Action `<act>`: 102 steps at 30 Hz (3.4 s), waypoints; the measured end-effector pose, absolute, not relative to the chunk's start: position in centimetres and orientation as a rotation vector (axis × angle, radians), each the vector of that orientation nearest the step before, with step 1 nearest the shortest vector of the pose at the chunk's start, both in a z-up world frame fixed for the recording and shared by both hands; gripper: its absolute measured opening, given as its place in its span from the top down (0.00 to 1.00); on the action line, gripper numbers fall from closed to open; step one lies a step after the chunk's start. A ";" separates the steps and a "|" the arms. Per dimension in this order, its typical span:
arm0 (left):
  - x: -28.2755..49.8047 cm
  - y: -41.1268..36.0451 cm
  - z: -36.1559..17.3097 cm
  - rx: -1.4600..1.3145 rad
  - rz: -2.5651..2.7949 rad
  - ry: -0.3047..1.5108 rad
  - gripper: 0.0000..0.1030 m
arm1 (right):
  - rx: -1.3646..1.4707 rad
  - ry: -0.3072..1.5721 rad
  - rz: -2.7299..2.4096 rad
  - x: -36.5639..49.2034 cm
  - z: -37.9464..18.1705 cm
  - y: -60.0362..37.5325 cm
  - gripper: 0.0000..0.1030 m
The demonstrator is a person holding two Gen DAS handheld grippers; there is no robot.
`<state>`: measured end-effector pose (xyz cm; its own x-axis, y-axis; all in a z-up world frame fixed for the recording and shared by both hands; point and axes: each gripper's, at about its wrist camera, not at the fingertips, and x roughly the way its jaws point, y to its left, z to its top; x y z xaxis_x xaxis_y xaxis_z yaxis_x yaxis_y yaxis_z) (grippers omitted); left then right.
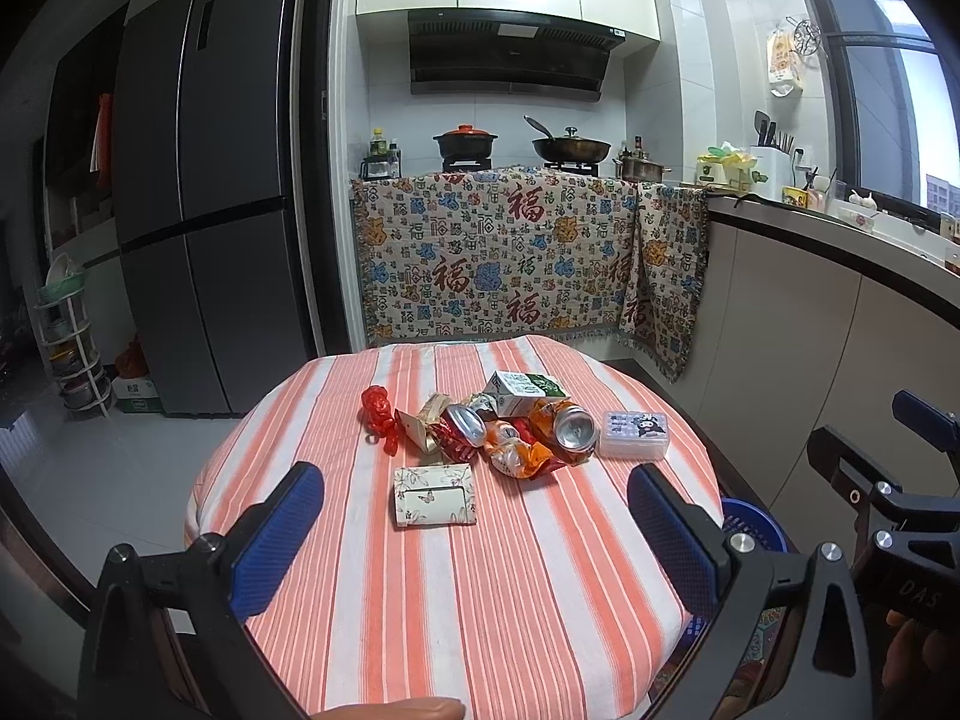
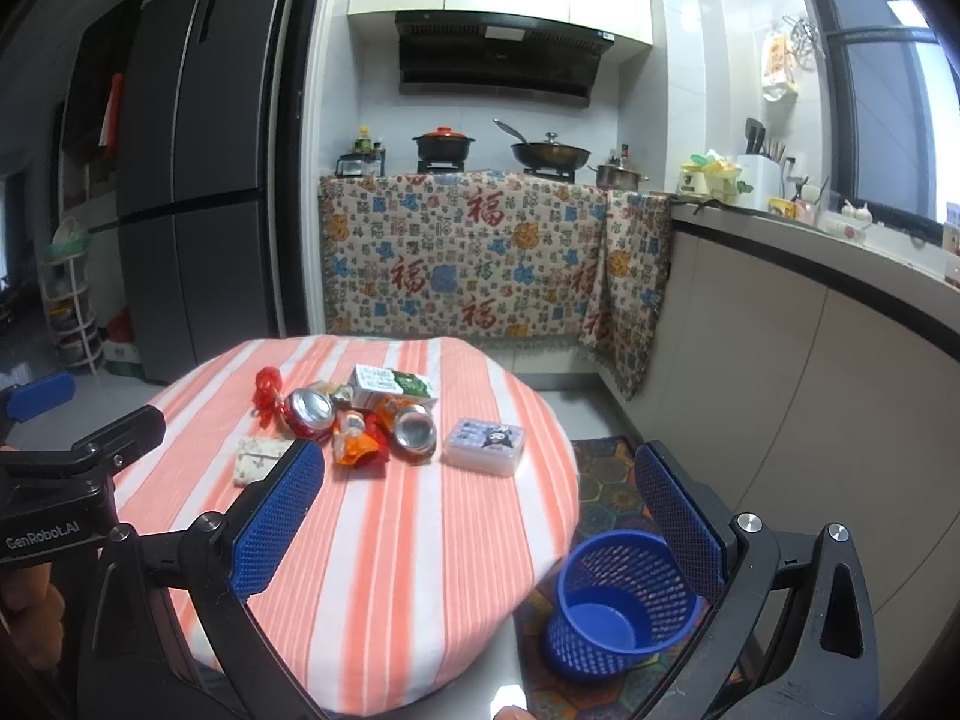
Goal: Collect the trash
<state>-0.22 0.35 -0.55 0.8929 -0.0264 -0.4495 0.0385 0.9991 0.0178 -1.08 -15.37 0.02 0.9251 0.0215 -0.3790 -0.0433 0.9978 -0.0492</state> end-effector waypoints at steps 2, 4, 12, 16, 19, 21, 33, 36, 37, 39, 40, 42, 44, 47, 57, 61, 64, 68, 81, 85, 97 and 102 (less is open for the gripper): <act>-0.2 0.4 -0.5 0.027 -0.033 0.466 0.00 | -0.054 0.387 0.035 -1.1 0.0 -15.4 0.00; -0.2 0.4 -0.5 0.026 -0.033 0.466 0.00 | -0.055 0.387 0.034 -1.0 0.0 -15.3 0.00; -0.5 0.1 -0.4 0.029 -0.040 0.468 0.00 | -0.054 0.385 0.034 -1.1 0.0 -15.2 0.00; -0.5 0.3 -0.2 0.025 -0.042 0.465 0.00 | -0.059 0.379 0.038 -1.3 0.3 -14.8 0.00; -0.5 0.3 -0.2 0.024 -0.037 0.459 0.00 | -0.061 0.376 0.041 -1.3 0.3 -14.6 0.00; -0.5 0.3 -0.2 0.021 -0.035 0.454 0.00 | -0.060 0.377 0.041 -1.2 0.3 -14.6 0.00; -0.1 0.5 -0.2 0.012 -0.066 0.457 0.00 | -0.060 0.369 0.038 -1.1 0.4 -14.7 0.00; 0.1 1.0 -0.1 0.002 -0.063 0.452 0.00 | -0.060 0.371 0.039 -1.0 0.4 -14.6 0.00; 0.3 1.1 -0.1 0.002 -0.058 0.452 0.00 | -0.060 0.370 0.039 -1.1 0.3 -14.7 0.00; 0.4 1.2 -0.1 0.005 -0.056 0.454 0.00 | -0.061 0.371 0.041 -1.0 0.3 -14.7 0.00; 0.5 1.3 -0.2 0.004 -0.058 0.455 0.00 | -0.061 0.370 0.042 -1.1 0.3 -14.7 0.00; 0.6 1.4 -0.4 0.002 -0.067 0.465 0.00 | -0.062 0.369 0.043 -1.1 0.2 -14.6 0.00; 0.8 1.4 -0.8 0.005 -0.080 0.483 0.00 | -0.060 0.373 0.045 -1.1 0.1 -14.6 0.00; 1.2 1.5 -1.5 -0.003 -0.095 0.507 0.00 | -0.060 0.382 0.051 -0.9 -0.2 -14.5 0.00; 3.1 2.9 -4.7 0.013 -0.117 0.567 0.00 | -0.053 0.403 0.079 0.2 -1.9 -13.9 0.00; 4.7 3.8 -6.8 0.019 -0.178 0.626 0.00 | -0.059 0.419 0.095 1.3 -3.1 -13.6 0.00; 6.3 4.1 -8.6 0.092 -0.249 0.658 0.00 | -0.056 0.445 0.113 2.6 -4.8 -13.4 0.00; 8.8 4.4 -10.9 0.205 -0.327 0.697 0.00 | -0.064 0.530 0.164 5.1 -8.7 -12.3 0.00; 18.4 7.0 -13.6 0.394 -0.535 0.787 0.00 | -0.070 0.729 0.213 8.5 -16.5 -11.7 0.00; 20.5 6.1 -14.0 0.430 -0.599 0.778 0.00 | -0.072 0.754 0.213 8.7 -17.2 -11.5 0.00; 20.9 4.4 -16.2 0.380 -0.887 0.994 0.01 | 0.000 0.806 0.268 10.5 -17.1 -14.0 0.00; 19.8 3.5 -16.8 0.422 -0.763 0.954 0.00 | -0.009 0.791 0.321 15.5 -16.4 -18.2 0.00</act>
